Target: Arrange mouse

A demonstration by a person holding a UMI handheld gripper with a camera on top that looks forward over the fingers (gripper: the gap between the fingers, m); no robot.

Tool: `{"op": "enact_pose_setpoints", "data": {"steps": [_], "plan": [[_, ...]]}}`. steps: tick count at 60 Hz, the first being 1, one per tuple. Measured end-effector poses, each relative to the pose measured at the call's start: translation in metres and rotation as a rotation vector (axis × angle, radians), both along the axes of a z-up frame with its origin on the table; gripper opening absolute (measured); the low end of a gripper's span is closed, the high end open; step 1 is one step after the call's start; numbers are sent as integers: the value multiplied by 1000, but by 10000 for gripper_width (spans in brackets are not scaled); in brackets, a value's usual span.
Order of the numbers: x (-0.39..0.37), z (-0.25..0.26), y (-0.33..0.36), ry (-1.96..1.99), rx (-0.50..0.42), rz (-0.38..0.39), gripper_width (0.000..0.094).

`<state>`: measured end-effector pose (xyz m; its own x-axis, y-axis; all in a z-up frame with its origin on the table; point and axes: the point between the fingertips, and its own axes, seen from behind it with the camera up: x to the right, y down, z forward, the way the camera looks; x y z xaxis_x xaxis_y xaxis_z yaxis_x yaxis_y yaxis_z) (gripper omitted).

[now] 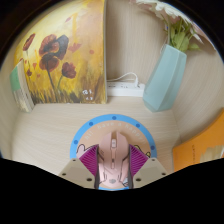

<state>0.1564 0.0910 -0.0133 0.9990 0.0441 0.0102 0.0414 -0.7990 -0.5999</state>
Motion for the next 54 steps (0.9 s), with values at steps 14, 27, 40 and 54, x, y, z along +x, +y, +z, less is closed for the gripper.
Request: {"op": "enact_pose_setpoints", "data": {"steps": [14, 27, 40, 54], "plan": [[9, 1, -3, -22, -20, -43, 657], [-19, 86, -23, 22, 74, -51, 824], [-60, 190, -86, 9, 218, -45, 833], [-100, 230, -171, 27, 284, -41, 838]]}}
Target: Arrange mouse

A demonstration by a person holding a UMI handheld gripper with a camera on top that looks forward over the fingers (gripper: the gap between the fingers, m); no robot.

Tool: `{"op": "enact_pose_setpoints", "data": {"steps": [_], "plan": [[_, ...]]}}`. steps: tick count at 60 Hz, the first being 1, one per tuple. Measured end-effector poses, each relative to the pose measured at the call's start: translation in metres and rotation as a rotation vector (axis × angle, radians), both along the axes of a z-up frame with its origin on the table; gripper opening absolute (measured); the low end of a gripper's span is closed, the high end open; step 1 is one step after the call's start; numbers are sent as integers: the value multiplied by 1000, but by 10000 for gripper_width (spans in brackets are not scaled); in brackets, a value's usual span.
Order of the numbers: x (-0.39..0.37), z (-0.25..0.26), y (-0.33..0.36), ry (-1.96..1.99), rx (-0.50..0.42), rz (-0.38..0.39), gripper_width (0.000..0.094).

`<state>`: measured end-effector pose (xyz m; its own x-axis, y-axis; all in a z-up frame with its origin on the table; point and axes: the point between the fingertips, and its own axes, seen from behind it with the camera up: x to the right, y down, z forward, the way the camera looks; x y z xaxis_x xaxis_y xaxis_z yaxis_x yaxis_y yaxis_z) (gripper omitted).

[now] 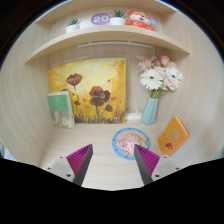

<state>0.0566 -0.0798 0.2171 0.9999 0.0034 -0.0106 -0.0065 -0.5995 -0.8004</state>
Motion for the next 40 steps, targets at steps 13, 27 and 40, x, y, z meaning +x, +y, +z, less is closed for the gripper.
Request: {"op": "enact_pose_setpoints", "data": {"steps": [13, 27, 40], "plan": [[-22, 1, -68, -14, 3, 7, 837], [-30, -1, -111, -44, -5, 16, 841], [-27, 2, -125, -47, 1, 2, 842]]}}
